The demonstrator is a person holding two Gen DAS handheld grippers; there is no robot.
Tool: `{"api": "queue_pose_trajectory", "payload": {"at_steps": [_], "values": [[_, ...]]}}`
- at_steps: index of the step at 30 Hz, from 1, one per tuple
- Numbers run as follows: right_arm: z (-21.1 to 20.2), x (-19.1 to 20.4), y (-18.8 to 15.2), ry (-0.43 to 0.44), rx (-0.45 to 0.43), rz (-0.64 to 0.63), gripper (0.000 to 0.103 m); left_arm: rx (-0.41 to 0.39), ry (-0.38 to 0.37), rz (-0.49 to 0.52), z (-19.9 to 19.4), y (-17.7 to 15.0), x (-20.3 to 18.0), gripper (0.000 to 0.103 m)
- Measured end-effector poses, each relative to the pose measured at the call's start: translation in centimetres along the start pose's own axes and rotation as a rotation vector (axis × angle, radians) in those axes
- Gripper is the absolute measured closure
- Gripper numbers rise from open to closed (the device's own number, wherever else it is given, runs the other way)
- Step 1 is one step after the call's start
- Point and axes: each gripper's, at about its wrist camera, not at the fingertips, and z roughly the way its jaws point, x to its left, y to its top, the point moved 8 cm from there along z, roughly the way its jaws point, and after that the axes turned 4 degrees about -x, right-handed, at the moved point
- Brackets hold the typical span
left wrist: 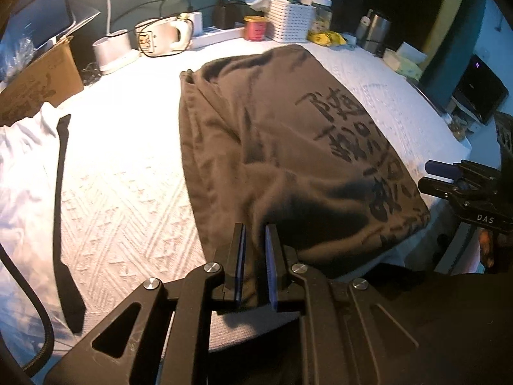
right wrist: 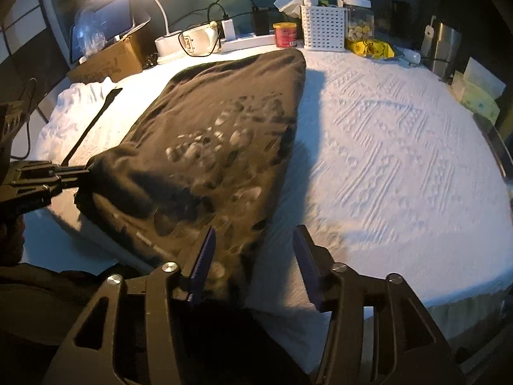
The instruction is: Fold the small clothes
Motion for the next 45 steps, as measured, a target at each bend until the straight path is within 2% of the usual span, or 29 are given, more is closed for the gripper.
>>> {"api": "queue_pose_trajectory", "payload": {"at_steps": [1, 3, 5, 7, 18, 27, 33, 36, 38, 39, 45], "values": [[0.0, -0.2, 0.3, -0.004, -0.002, -0.006, 0.049, 0.003, -0.006, -0.01, -0.1, 0.2, 0.2, 0.091], [0.2, -0.9, 0.9, -0.013, -0.002, -0.01, 0.049, 0.003, -0.027, -0.037, -0.3, 0.6, 0.4, 0.083], [0.5, -1.4, 1.6, -0.014, -0.007, -0.009, 0.049, -0.016, -0.005, -0.062, -0.4, 1.3, 1.0, 0.058], [0.9, -2.0, 2.5, -0.011, -0.011, -0.005, 0.049, -0.027, 0.012, -0.08, -0.3, 1.9, 1.5, 0.054], [3.9, -4.3, 6.5, 0.016, -0.022, 0.004, 0.049, -0.021, 0.011, -0.121, 2.4, 5.4, 2.1, 0.054], [5.9, -7.2, 9.4, 0.005, -0.035, 0.032, 0.049, -0.012, 0.052, -0.108, 5.4, 8.3, 3.4, 0.054], [7.3, -9.0, 11.2, -0.006, -0.041, 0.07, 0.049, -0.048, 0.041, -0.133, 7.0, 10.8, 4.7, 0.054], [7.9, -9.3, 12.1, -0.011, -0.049, 0.069, 0.049, -0.092, 0.009, -0.151, 7.7, 12.1, 5.3, 0.053], [8.4, -9.4, 12.8, -0.011, -0.055, 0.067, 0.049, -0.12, 0.009, -0.156, 8.2, 13.1, 5.9, 0.037], [8.6, -9.4, 13.2, -0.011, -0.058, 0.066, 0.049, -0.132, 0.009, -0.158, 8.4, 13.4, 6.1, 0.034], [10.2, -9.3, 15.1, 0.011, -0.079, 0.077, 0.049, -0.103, 0.015, -0.173, 11.3, 14.3, 7.8, 0.034]]}}
